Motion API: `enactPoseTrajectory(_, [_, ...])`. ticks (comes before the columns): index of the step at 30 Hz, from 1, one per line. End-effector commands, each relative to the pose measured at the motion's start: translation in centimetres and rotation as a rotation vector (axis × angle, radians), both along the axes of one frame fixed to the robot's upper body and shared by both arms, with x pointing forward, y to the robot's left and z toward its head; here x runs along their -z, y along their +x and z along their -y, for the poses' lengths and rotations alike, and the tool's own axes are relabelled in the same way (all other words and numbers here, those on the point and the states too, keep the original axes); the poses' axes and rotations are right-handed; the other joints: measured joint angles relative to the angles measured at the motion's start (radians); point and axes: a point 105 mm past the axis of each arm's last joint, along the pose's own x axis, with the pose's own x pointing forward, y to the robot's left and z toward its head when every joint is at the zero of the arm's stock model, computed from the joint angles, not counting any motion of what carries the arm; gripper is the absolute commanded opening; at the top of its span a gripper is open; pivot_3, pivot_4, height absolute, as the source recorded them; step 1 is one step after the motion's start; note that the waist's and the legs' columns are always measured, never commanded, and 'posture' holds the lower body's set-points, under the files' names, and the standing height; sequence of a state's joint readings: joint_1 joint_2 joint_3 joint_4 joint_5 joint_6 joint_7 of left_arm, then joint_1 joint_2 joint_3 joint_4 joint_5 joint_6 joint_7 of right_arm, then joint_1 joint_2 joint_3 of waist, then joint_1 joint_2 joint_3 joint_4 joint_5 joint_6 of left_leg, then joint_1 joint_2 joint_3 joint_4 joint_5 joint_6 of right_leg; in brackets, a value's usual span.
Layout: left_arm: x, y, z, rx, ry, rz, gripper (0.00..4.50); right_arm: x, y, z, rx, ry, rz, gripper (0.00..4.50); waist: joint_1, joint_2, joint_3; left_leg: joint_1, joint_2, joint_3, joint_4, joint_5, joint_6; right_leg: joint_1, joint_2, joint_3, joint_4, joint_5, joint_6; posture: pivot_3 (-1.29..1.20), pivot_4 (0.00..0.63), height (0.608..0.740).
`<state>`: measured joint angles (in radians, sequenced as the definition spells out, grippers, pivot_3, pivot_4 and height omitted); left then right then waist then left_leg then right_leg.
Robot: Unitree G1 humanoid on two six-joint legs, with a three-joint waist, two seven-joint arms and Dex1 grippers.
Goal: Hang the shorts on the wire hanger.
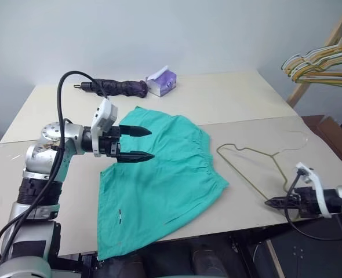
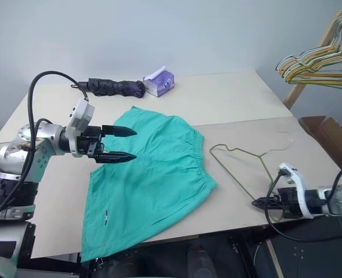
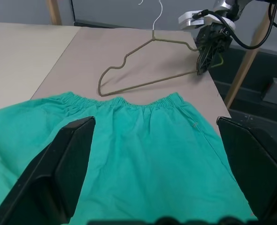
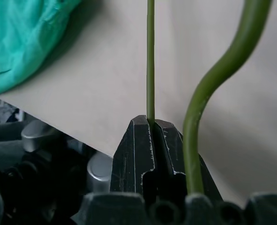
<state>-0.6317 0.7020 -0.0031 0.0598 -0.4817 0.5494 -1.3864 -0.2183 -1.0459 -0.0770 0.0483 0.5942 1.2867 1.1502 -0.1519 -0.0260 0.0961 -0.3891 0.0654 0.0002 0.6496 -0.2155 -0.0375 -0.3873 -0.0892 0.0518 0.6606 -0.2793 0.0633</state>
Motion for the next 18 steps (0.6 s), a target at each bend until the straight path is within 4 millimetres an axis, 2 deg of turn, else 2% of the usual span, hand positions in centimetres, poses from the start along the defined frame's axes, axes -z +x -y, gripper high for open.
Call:
enactPoseTrajectory(1, [-1.0,-0.5,0.0,0.014,-0.006,0.037,4.49,-0.5,0.6,-0.6,-0.023,0.03,0.011,0.0,0.003,0.0,0.001,0.0,0.0,0.0,0.0,0.0,0.0,0.0,0.0,0.0,0.0,0.0,0.0,-0.12,0.085,0.74])
enactPoseTrajectory(7, [-0.9,-0.6,-0.4,-0.006,0.004,0.038,4.49,-1.0,2.0,-1.2,-0.041,0.067,0.039,0.0,0.017,-0.001,0.002,0.0,0.0,0.0,0.0,0.0,0.0,0.0,0.0,0.0,-0.001,0.0,0.0,-0.09,0.089,0.74])
enactPoseTrajectory(12, [-0.9,-0.5,-0.6,-0.03,0.01,0.043,4.49,-2.2,2.3,-1.7,-0.087,0.094,0.074,0.0,0.032,-0.001,0.006,0.0,0.0,0.0,0.0,0.0,0.0,-0.001,0.0,0.0,-0.001,0.0,0.0,-0.08,0.091,0.74])
enactPoseTrajectory(18, [-0.8,-0.6,-0.7,-0.035,0.013,0.045,4.49,-2.6,2.2,-1.8,-0.129,0.108,0.072,0.0,0.044,-0.002,0.007,0.0,0.0,0.0,0.0,0.0,0.0,-0.001,0.0,0.0,-0.001,0.0,0.0,-0.08,0.094,0.74])
